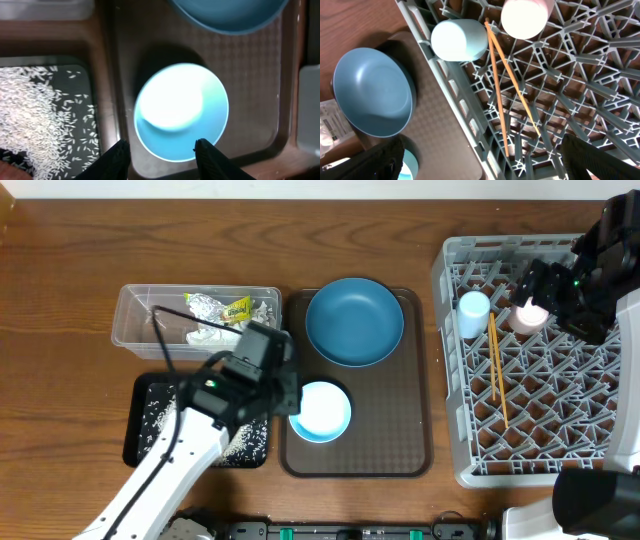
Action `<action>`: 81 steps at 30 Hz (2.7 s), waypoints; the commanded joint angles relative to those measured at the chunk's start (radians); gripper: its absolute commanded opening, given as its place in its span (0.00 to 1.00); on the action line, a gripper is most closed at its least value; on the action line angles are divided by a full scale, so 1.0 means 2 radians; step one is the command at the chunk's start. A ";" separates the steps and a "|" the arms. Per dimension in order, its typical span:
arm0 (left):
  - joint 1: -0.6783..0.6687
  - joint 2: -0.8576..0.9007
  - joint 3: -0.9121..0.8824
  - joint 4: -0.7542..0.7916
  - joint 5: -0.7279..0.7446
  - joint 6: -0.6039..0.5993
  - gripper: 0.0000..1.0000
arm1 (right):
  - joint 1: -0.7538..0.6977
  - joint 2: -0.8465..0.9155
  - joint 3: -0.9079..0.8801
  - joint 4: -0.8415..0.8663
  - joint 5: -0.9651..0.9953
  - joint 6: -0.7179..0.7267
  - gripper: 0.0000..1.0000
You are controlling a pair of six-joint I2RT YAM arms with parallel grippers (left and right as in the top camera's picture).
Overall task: Sort waste into correct bins and load items into the dishwasher rack
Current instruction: 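Withdraw the left gripper to its raised pose, then lower the right gripper into the light-blue bowl and grasp its rim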
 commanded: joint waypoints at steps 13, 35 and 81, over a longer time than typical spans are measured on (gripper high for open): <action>0.072 -0.016 0.147 -0.090 -0.061 -0.008 0.54 | -0.002 -0.003 0.005 0.000 0.001 -0.006 0.99; 0.292 -0.016 0.183 -0.192 -0.061 -0.008 0.79 | 0.276 -0.001 -0.049 0.064 -0.033 -0.018 0.67; 0.292 -0.016 0.183 -0.195 -0.060 -0.008 0.80 | 0.475 -0.004 -0.294 0.340 0.037 0.014 0.63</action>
